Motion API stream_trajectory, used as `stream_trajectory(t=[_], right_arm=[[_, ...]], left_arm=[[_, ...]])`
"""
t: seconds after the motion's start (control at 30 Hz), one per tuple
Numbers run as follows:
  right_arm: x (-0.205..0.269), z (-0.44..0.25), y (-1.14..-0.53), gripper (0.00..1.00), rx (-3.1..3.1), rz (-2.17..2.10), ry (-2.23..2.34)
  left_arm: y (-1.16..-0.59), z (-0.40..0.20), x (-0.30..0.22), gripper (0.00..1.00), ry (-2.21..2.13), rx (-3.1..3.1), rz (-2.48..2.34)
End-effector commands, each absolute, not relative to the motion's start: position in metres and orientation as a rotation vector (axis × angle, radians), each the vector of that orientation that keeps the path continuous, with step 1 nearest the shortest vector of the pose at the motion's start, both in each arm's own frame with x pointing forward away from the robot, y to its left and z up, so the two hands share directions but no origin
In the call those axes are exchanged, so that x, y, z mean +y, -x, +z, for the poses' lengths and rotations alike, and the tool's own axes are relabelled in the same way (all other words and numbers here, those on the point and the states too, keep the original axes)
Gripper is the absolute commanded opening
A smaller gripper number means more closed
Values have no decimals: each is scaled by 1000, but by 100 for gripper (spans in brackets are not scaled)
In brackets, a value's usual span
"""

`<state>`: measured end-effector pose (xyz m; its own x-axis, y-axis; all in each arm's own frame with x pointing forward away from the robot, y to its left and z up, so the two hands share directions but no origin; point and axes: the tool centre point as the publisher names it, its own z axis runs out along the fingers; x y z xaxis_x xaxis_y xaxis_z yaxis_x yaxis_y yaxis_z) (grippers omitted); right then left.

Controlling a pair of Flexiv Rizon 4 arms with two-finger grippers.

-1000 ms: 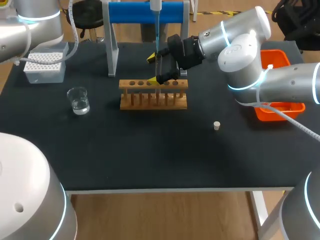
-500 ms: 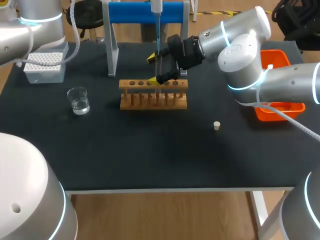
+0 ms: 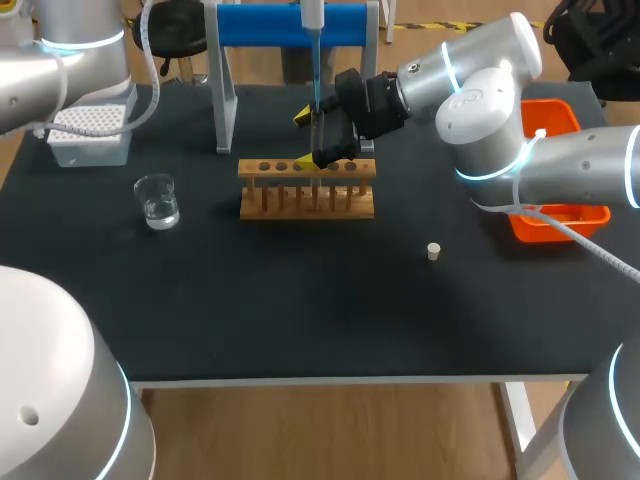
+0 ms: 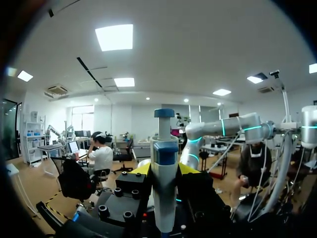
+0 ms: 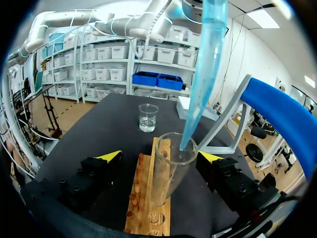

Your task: Invert the test tube, pick up the pipette, mount the tip to pipette, aspirate from beaker and dispense into the tube, eject the tip, return the pipette, and cap with the stopper.

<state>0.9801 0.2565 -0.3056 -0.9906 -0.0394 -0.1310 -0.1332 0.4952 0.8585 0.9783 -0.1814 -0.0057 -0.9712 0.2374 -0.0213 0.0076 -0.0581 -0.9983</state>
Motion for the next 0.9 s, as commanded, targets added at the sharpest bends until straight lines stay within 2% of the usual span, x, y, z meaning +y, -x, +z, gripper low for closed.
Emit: stream_trajectory(t=[0.03,0.9], right_arm=[[256,-305,-981,100,2637,1525,155],[256,-305,-981,100,2637,1525,155]], left_arm=[[-980,-10,-181,0,270,-2029,2163],[-980,-17,-180,0,297,-2031,2154]])
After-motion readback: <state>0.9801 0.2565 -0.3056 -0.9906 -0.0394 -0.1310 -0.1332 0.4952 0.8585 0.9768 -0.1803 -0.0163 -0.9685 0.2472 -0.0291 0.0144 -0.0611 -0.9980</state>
